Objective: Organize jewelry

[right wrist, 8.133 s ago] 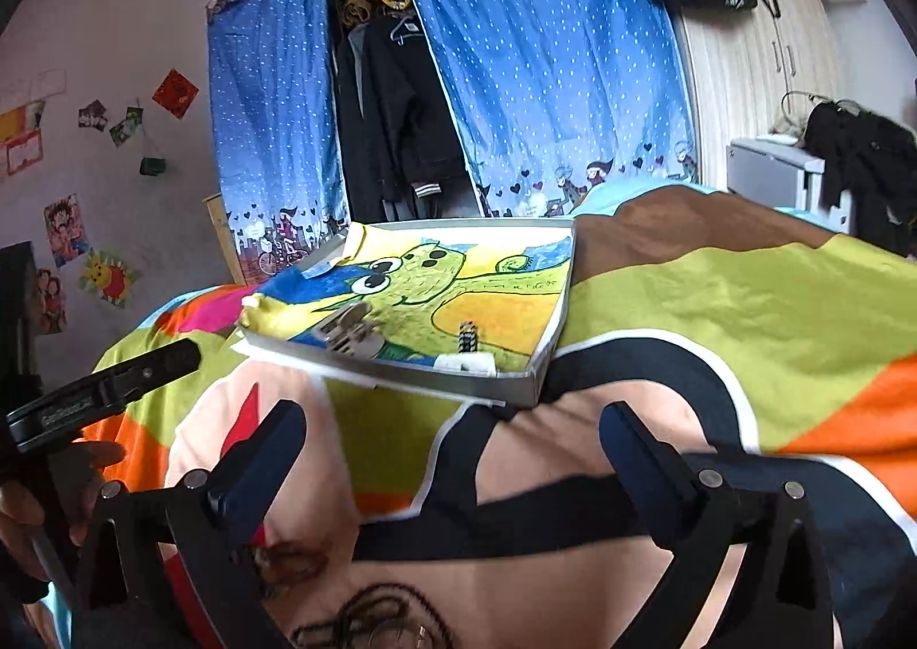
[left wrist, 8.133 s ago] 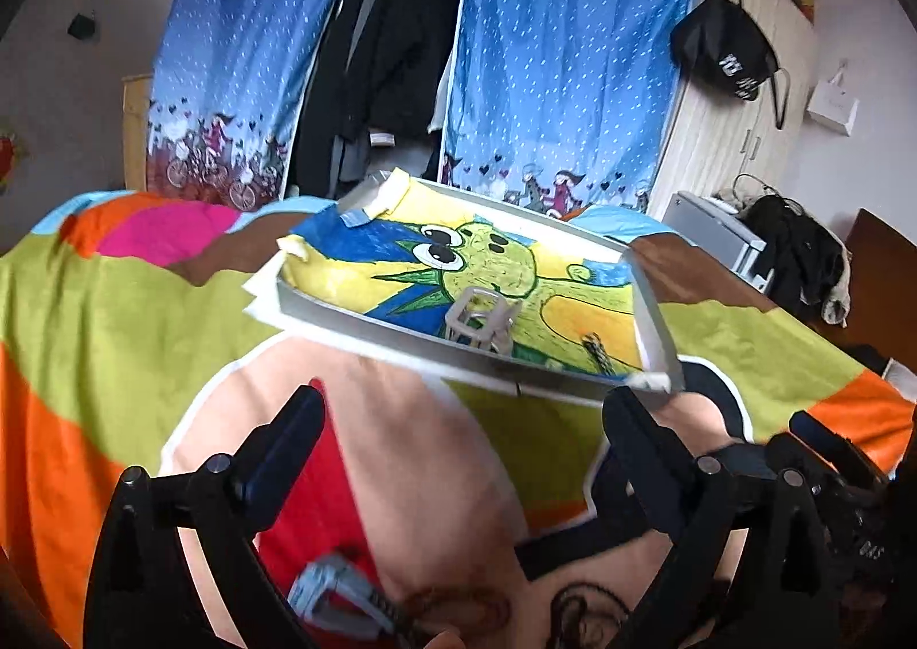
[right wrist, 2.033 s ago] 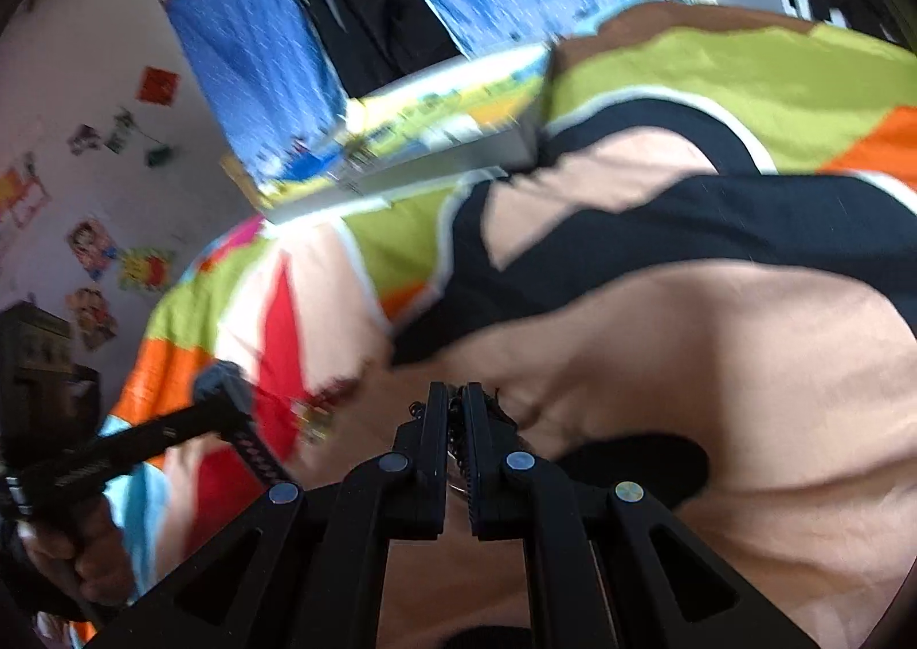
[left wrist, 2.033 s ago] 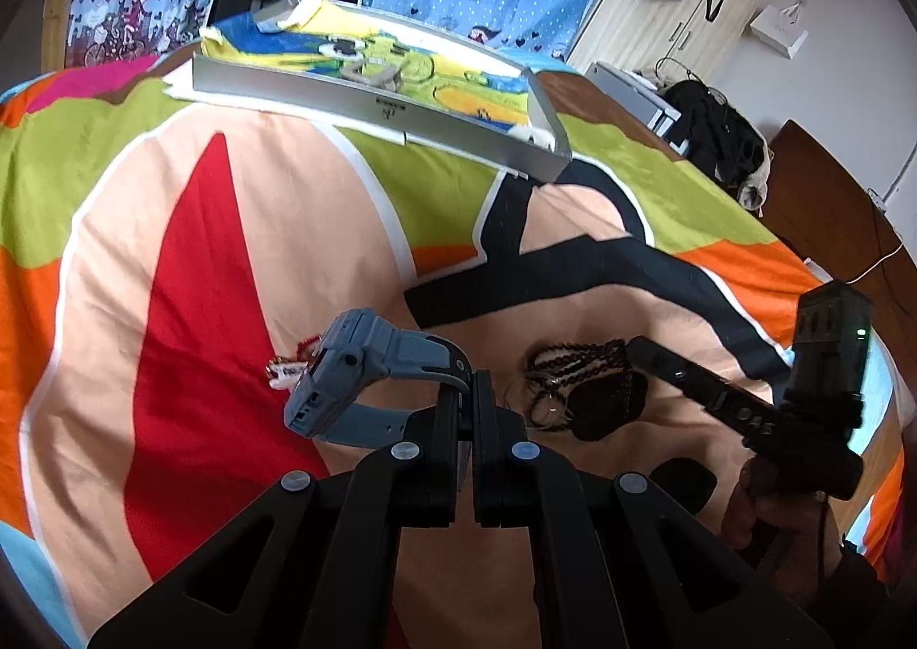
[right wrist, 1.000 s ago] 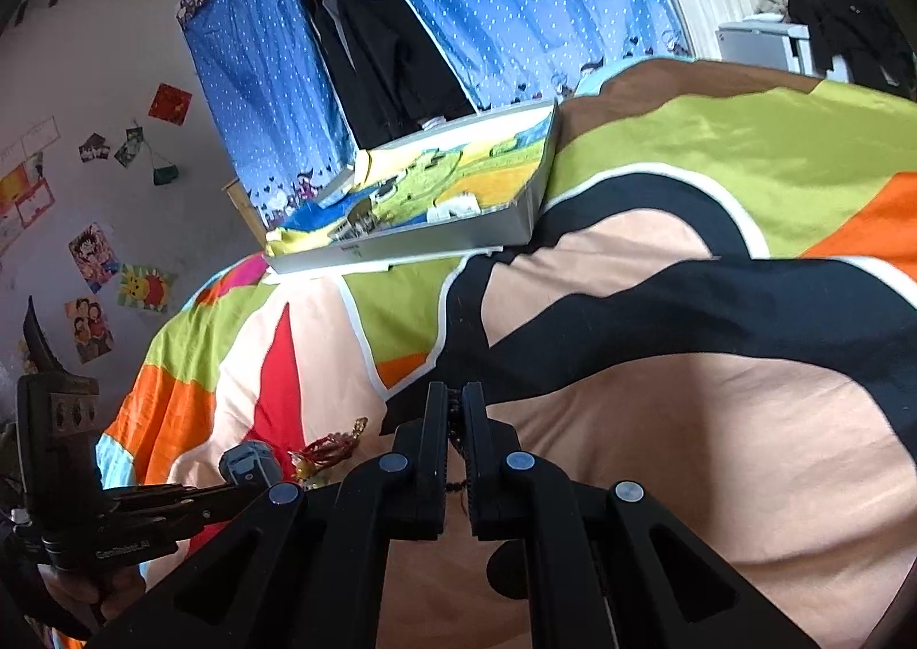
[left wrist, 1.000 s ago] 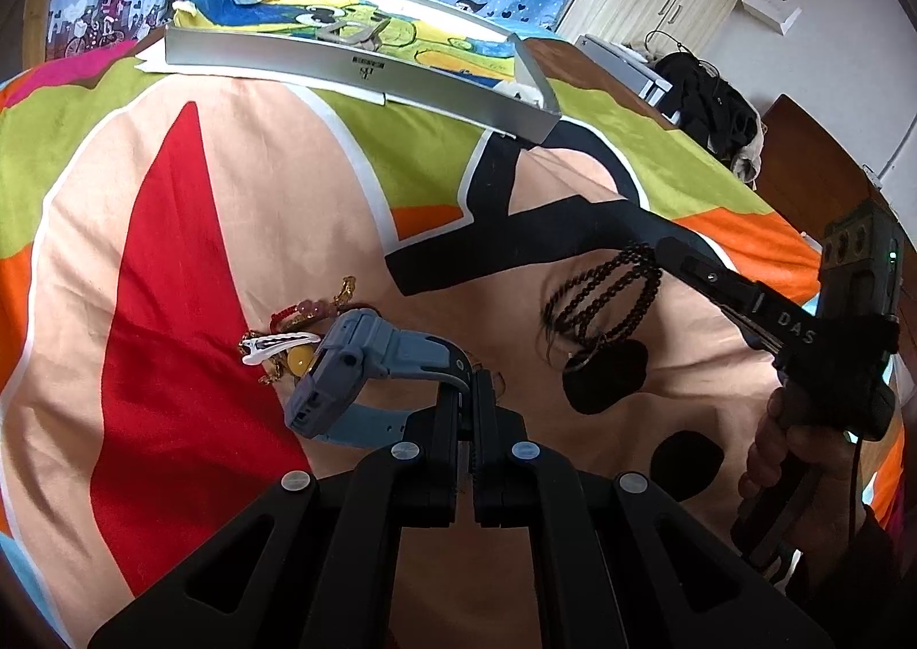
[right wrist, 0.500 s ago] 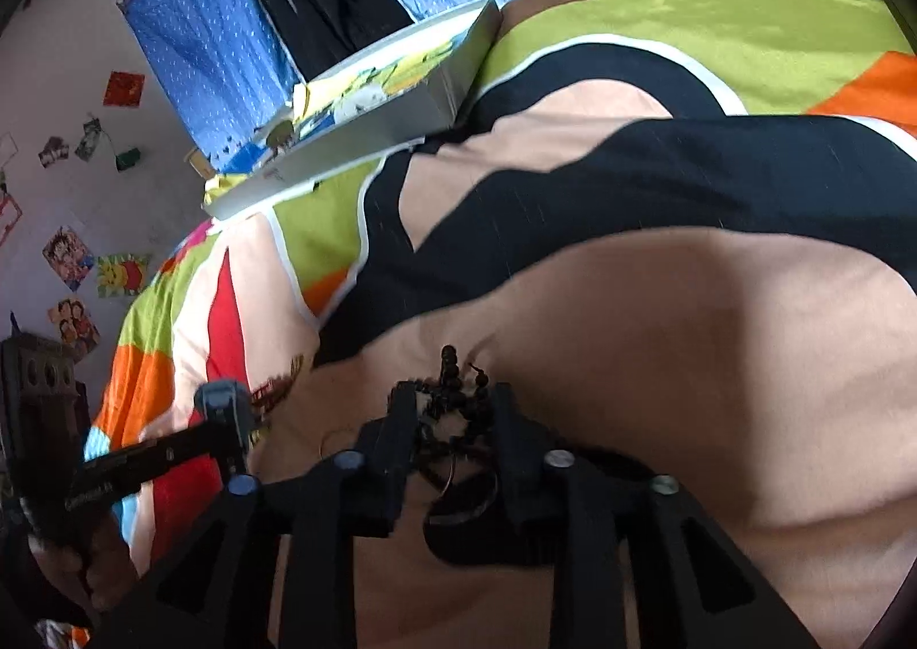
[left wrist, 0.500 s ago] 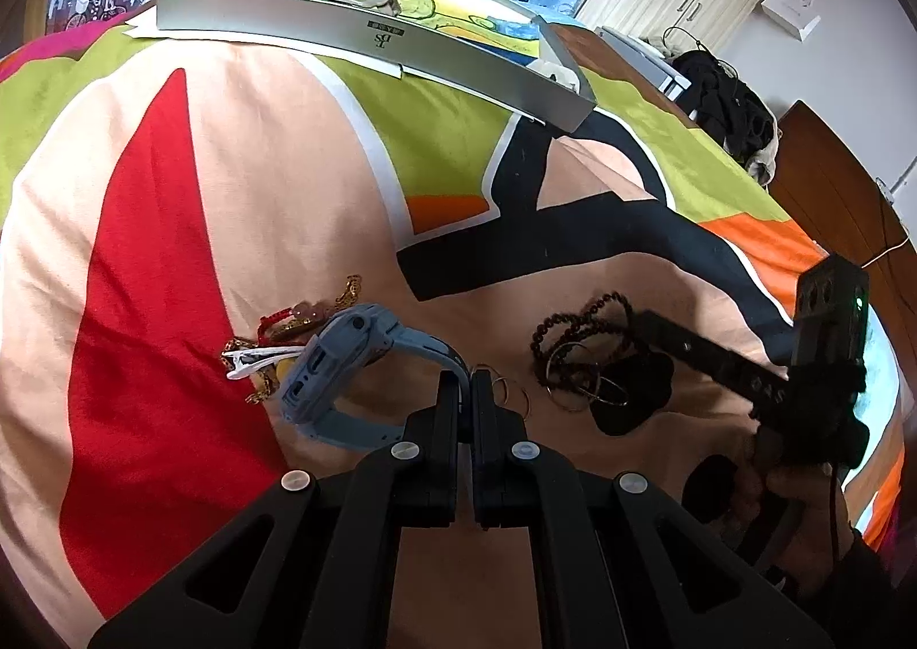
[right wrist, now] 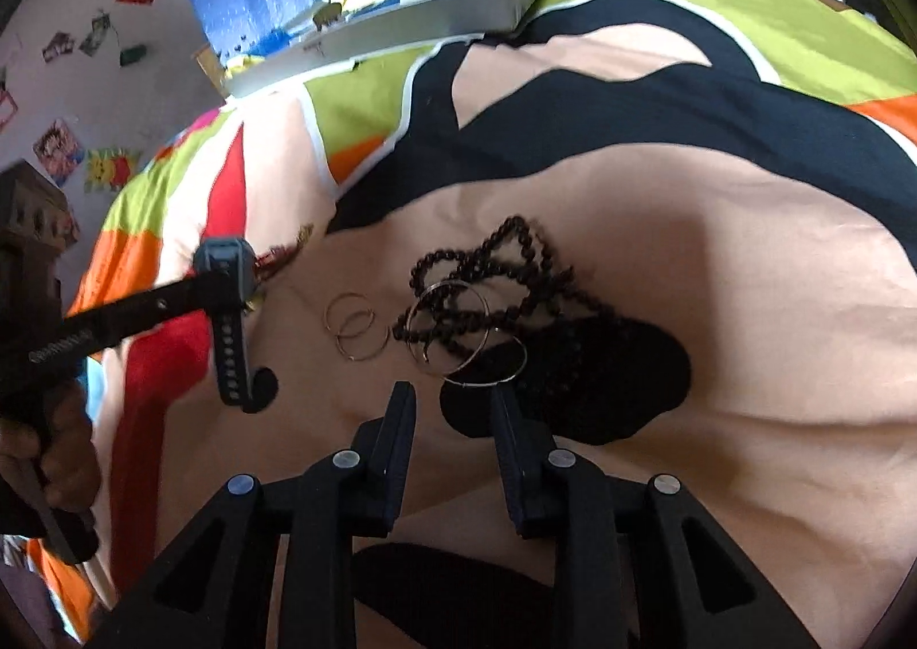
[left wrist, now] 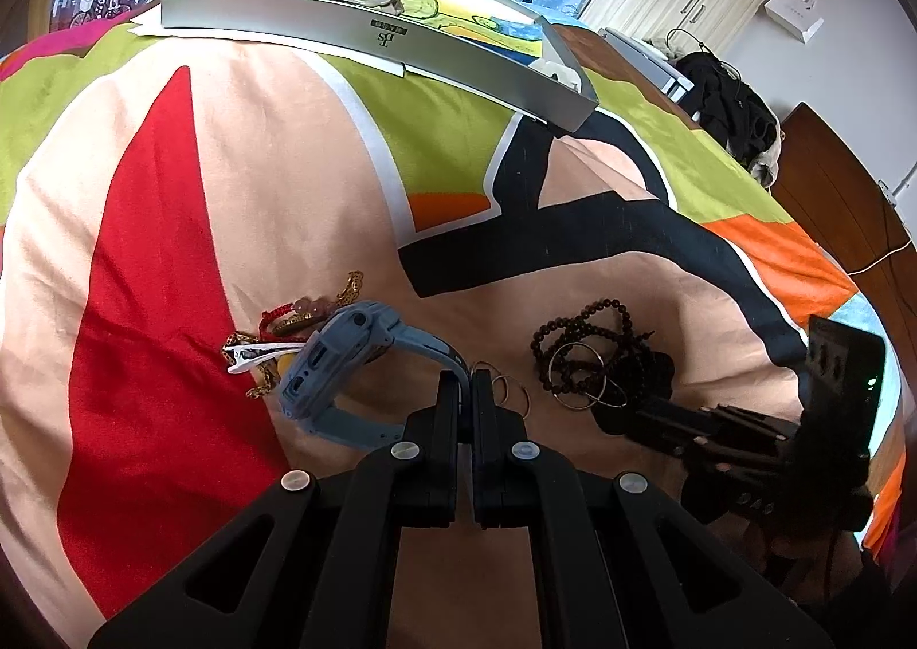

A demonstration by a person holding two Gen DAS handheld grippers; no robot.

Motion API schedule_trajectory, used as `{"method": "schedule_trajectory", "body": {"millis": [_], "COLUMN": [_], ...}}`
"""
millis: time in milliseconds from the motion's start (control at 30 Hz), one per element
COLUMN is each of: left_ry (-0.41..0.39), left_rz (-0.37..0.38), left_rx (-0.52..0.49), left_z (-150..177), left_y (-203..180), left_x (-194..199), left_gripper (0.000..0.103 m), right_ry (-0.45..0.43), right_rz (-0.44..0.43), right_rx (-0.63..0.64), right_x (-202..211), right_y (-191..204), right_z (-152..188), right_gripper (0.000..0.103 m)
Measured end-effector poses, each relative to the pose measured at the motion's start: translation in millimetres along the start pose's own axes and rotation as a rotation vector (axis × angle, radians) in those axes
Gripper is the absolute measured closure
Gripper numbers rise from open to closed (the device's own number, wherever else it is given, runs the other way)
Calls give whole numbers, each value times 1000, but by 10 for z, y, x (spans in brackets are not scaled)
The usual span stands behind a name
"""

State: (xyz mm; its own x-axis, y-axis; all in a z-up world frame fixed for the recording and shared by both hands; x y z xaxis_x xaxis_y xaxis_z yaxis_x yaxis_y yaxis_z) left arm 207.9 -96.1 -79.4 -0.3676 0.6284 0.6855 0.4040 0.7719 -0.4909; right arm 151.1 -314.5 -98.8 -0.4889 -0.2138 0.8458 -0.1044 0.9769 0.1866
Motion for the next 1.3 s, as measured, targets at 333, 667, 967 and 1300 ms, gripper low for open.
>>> {"method": "schedule_trajectory", "body": {"millis": [333,667,967,1300], "left_ry": [2,1,-7,-26], "left_rz": [4,4,-2,18], "left_rx": [3,4,-1,-22], "left_z": [2,3,18,72], "left_y": [11,7,-6,-176], "left_x": [12,12,58,202], "left_gripper": [101,101,101,101], "right_ry": [19,-19,-34,-96], "right_rz": [-103,-206,-188,-100], "right_rx": [-150,-341,-405,-234], "right_x": [-136,-70,-94,330], "right_y": [-204,-409,-484,-171], "right_z": [-30,-33,-16,-15], "right_gripper": [70,70,99,100]}}
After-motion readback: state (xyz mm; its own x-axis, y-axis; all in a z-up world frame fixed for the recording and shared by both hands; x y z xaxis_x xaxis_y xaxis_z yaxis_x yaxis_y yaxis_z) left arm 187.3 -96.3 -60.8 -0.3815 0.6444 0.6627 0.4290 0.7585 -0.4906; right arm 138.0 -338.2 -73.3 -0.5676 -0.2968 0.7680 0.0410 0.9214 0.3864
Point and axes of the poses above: each gripper's, at about its wrist camera, not at the fingertips, and x roughly against the way its jaws point, y to its left, z to its underside, the point moved 2 cm from there along -x, roughly the way its jaws point, and after that the axes turned 6 degrees about z, right-handed, at the moved point
